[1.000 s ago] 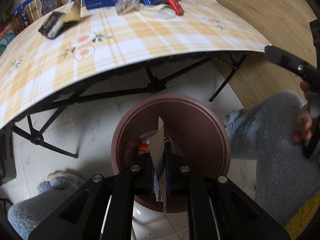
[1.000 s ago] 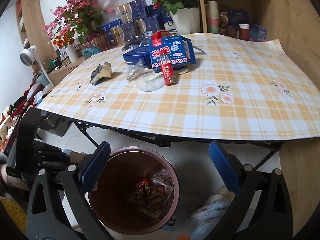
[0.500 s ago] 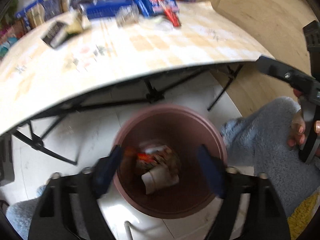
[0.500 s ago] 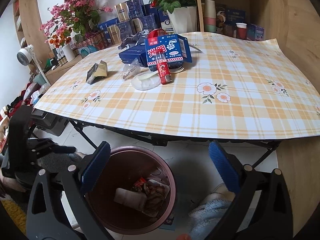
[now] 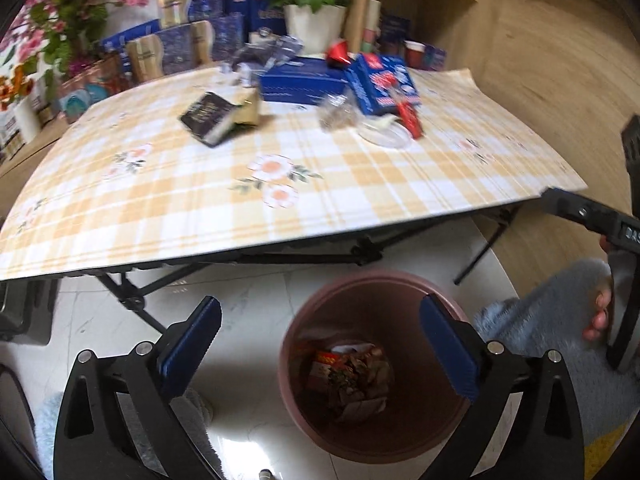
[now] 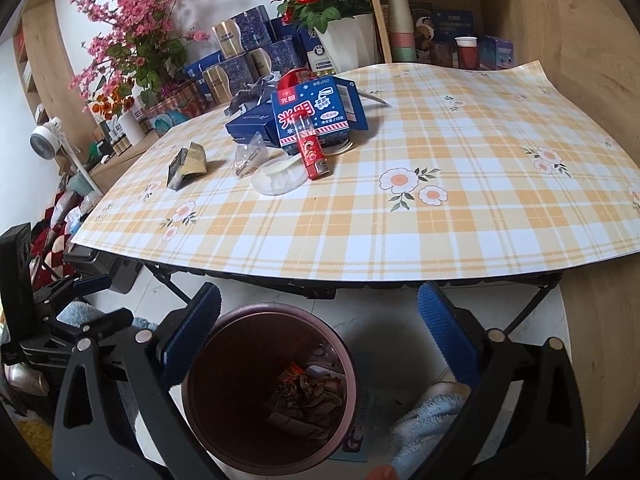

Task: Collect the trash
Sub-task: 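Lower the paper piece into the bin and open the left tool, then reach the right tool to the red tube and grasp it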

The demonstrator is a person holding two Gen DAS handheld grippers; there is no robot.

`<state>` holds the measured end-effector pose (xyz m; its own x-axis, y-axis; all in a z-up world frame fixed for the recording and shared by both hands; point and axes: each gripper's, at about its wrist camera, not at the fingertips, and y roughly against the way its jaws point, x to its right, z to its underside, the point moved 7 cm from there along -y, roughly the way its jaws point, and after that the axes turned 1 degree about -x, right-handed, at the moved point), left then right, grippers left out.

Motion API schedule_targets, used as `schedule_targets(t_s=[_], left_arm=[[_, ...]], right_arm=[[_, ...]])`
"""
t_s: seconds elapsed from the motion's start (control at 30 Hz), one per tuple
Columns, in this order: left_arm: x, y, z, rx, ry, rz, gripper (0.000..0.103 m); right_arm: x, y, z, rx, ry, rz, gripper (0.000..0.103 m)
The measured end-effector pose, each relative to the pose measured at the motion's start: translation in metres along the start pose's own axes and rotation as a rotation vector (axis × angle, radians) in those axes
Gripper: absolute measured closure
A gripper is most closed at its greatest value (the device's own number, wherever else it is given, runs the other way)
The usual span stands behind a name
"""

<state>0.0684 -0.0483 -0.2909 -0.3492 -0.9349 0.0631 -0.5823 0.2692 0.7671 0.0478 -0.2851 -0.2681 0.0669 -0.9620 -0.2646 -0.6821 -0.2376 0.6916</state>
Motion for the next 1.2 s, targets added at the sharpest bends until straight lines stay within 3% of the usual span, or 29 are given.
schedule_targets(t_s=[0.33, 0.73, 0.87, 1.0, 1.2], left_arm=[[-0.021, 0.018, -0.022, 0.060, -0.027, -0.090, 0.006], [-0.054, 0.044, -0.072, 0.176, 0.013, -0.069, 0.006], [-0.070, 0.045, -0.086, 0.193, 0.057, -0.048, 0.006], [-0.083, 0.043, -0.095, 0.217, 0.091, -0.053, 0.006], [-0.097, 0.028, -0.102, 0.190, 0.115, -0.084, 0.006]], right_arm=[[-0.003, 0.007, -0.028, 0.021, 0.048, 0.003, 0.006], [-0.003, -0.007, -0.057, -0.006, 0.075, -0.014, 0.006], [-0.001, -0.018, -0.063, -0.032, 0.114, 0.058, 0.006], [0.010, -0.034, -0.067, -0.070, 0.096, 0.087, 0.006], [0.016, -0.051, -0.083, -0.058, 0.118, 0.114, 0.006]])
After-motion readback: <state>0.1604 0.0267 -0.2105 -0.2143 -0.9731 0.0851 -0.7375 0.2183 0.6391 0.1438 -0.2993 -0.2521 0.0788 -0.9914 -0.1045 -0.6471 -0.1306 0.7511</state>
